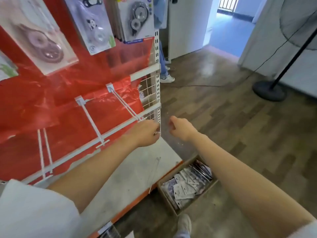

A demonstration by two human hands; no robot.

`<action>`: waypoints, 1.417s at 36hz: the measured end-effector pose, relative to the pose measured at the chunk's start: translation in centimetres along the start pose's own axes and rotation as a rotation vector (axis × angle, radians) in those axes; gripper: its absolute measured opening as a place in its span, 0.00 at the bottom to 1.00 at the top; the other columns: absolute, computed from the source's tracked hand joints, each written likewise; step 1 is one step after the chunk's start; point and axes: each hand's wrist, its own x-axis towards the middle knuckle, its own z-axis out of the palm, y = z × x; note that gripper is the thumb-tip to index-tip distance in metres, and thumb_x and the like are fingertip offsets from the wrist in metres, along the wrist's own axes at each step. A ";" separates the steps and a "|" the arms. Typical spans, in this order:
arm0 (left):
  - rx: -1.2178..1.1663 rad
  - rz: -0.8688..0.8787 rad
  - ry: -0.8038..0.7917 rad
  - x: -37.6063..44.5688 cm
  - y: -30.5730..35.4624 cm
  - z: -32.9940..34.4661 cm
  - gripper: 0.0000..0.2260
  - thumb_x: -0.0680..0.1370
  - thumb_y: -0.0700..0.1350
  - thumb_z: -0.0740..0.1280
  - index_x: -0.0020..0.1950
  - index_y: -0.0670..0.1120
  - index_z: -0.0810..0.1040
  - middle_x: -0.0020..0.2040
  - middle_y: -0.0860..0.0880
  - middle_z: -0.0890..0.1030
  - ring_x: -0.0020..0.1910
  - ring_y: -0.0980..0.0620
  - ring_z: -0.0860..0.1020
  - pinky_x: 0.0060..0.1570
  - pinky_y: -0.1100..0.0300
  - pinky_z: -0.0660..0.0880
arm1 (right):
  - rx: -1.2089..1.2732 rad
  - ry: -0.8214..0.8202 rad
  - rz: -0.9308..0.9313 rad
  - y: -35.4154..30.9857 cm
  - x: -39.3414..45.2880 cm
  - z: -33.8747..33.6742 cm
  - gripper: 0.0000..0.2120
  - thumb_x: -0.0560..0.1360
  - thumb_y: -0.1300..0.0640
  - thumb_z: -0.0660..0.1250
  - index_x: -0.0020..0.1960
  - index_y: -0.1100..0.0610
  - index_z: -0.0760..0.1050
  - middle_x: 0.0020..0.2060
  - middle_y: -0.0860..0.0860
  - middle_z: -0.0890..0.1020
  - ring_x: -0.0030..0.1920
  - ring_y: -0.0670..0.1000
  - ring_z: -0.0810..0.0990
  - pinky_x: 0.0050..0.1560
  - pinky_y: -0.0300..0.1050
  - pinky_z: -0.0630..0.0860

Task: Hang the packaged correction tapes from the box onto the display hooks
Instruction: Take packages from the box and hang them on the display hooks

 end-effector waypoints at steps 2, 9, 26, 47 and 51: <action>-0.029 0.020 -0.059 2.0 1.3 2.4 0.11 0.79 0.47 0.59 0.57 0.45 0.75 0.55 0.46 0.78 0.57 0.45 0.75 0.49 0.55 0.71 | 0.045 -0.014 0.054 3.1 0.4 0.9 0.14 0.76 0.60 0.60 0.61 0.61 0.70 0.55 0.59 0.79 0.55 0.61 0.77 0.53 0.50 0.73; -0.063 0.063 -0.371 7.3 6.6 10.9 0.17 0.80 0.48 0.59 0.68 0.46 0.67 0.65 0.45 0.70 0.63 0.43 0.72 0.58 0.51 0.71 | 0.206 -0.151 0.261 14.4 0.1 5.0 0.13 0.76 0.59 0.62 0.60 0.60 0.71 0.57 0.59 0.79 0.58 0.60 0.76 0.57 0.51 0.73; -0.212 -0.040 -0.542 11.8 9.1 25.5 0.09 0.80 0.46 0.58 0.57 0.45 0.73 0.53 0.48 0.73 0.51 0.49 0.74 0.43 0.58 0.68 | 0.526 -0.290 0.713 27.7 -0.6 18.5 0.12 0.77 0.62 0.62 0.60 0.59 0.71 0.54 0.55 0.77 0.57 0.56 0.76 0.56 0.46 0.73; -0.403 -0.305 -0.761 19.6 8.4 61.3 0.14 0.81 0.48 0.61 0.61 0.41 0.74 0.56 0.43 0.78 0.54 0.45 0.77 0.53 0.53 0.75 | 0.189 -0.313 0.751 43.8 5.9 43.6 0.15 0.79 0.58 0.59 0.65 0.60 0.68 0.62 0.58 0.73 0.62 0.59 0.73 0.60 0.51 0.70; -0.476 -0.367 -0.800 21.5 9.3 66.1 0.14 0.81 0.50 0.61 0.51 0.40 0.77 0.46 0.45 0.77 0.51 0.45 0.77 0.50 0.55 0.73 | 0.014 -0.301 0.690 46.1 6.9 45.0 0.19 0.78 0.56 0.60 0.68 0.59 0.67 0.65 0.57 0.72 0.66 0.58 0.70 0.65 0.49 0.66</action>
